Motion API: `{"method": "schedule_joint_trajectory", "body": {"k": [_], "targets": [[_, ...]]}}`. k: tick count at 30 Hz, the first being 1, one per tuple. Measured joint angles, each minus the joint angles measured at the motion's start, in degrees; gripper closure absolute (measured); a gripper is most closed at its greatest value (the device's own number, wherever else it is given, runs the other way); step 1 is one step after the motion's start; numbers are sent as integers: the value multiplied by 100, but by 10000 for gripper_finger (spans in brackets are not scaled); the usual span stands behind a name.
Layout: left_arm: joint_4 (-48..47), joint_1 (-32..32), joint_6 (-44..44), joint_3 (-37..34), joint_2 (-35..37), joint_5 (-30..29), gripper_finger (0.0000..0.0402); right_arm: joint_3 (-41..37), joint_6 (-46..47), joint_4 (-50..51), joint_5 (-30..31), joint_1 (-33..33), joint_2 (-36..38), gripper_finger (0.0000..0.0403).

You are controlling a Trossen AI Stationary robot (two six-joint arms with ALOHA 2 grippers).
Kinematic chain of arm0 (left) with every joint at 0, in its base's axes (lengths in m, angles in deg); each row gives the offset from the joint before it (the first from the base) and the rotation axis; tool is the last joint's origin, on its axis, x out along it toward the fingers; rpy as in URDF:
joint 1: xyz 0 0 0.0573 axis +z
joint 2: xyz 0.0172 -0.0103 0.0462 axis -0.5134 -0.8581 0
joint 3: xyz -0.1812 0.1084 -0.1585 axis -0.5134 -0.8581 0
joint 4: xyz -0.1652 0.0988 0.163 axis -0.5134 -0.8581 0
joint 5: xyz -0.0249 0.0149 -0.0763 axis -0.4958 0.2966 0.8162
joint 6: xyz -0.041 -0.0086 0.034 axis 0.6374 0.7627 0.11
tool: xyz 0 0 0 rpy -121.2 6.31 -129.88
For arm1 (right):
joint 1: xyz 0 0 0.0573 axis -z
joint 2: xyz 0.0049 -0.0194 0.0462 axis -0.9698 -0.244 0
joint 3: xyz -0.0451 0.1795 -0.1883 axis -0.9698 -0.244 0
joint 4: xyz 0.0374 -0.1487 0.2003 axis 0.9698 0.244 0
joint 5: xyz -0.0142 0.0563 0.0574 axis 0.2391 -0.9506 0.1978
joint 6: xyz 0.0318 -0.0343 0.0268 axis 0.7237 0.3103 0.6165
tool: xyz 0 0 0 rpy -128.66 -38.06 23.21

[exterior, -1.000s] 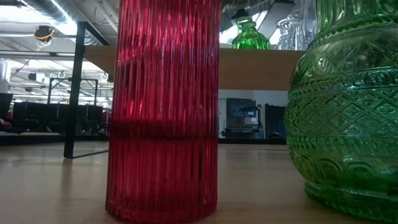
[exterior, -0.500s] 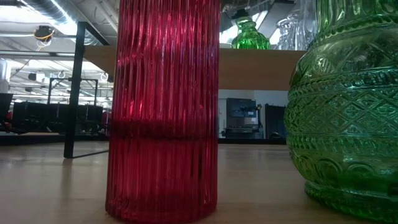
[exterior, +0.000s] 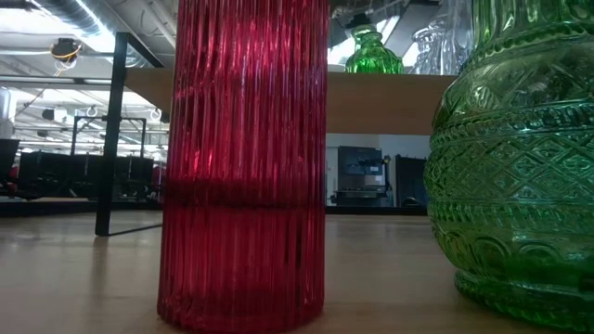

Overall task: Sort vases onto shelf
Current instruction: Put the violet vase on the shelf aligned with the other violet vases

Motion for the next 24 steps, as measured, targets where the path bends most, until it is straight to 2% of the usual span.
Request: {"method": "schedule_joint_trajectory", "body": {"k": [5,10,13,19,24], "targets": [[644,7,0,-248,11,-19,293,0,104,-2,2,0,0,363],[588,174,-193,-220,146,332,374,0,126,-2,2,0,0,363],[292,452,-560,-49,392,514,380,0,126,-8,2,0,0,363],[-1019,1602,-1918,1221,846,326,380,0,134,-34,0,0,0,363],[-1695,2993,-3733,2846,536,484,380,0,193,149,-2,0,0,363]]}}
